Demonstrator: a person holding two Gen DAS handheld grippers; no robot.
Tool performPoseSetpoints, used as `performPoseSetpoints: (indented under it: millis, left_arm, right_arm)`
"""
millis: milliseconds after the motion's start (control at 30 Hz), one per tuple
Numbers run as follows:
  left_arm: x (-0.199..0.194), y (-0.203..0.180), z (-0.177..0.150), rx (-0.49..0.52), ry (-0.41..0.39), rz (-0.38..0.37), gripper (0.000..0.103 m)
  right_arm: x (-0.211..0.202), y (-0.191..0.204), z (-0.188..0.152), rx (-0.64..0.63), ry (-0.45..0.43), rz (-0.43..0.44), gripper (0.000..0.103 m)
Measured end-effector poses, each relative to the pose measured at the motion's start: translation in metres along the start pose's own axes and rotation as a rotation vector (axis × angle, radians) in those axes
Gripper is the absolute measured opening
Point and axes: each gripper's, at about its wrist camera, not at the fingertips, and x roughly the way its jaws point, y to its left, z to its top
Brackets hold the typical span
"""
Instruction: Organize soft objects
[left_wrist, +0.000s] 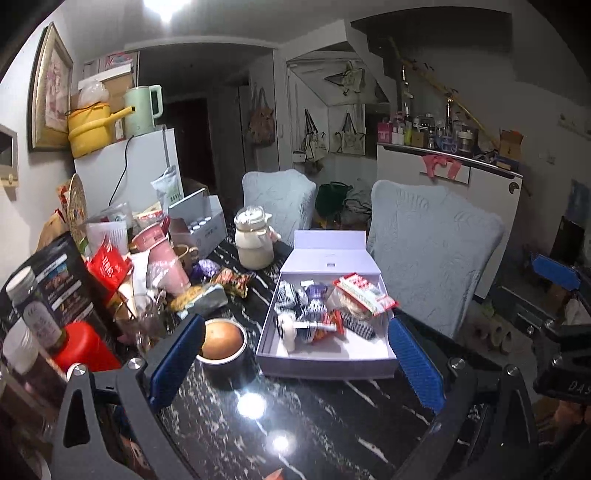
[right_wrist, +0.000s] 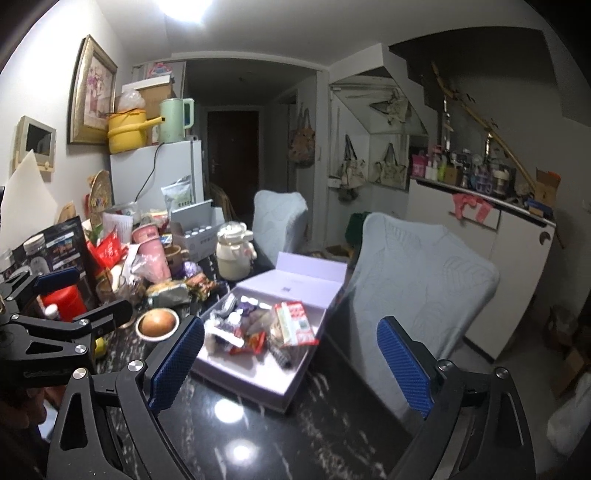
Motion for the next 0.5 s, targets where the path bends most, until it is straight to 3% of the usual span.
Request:
performPoseSetpoints:
  millis: [500]
  left_arm:
    - [0.007,-0.001,-0.033,0.043,0.071,-0.046,0.101]
  right_arm:
    - [-0.008,0.010,-0.048,0.074,0.112,-0.039,0.096]
